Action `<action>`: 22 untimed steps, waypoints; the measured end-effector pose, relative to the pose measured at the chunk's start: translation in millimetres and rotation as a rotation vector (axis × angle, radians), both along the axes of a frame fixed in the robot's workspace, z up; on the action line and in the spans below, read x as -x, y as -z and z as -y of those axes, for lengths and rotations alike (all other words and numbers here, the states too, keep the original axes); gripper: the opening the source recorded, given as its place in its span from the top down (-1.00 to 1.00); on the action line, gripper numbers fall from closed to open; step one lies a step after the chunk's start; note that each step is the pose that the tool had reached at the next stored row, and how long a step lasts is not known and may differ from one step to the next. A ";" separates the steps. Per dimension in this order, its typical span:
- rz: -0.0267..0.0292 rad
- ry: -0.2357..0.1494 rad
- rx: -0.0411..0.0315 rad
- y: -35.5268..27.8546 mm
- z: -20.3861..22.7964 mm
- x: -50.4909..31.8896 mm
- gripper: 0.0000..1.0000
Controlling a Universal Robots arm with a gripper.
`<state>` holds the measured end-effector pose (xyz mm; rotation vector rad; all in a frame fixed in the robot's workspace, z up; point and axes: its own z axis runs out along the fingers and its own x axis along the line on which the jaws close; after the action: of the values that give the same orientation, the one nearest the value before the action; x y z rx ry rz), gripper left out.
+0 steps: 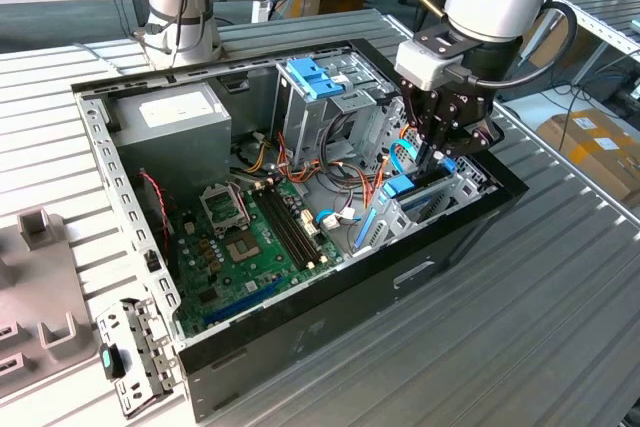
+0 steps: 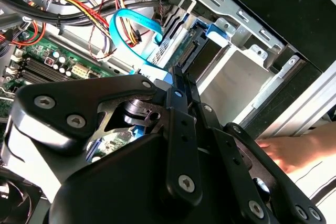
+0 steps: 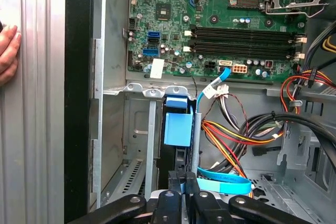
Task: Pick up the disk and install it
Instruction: 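Insert the first disk wire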
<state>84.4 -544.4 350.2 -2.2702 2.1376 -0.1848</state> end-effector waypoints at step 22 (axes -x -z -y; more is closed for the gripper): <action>0.0000 0.020 0.0000 0.8 0.0 -0.6 0.68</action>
<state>85.0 -544.5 349.4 -2.2499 2.1606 -0.1851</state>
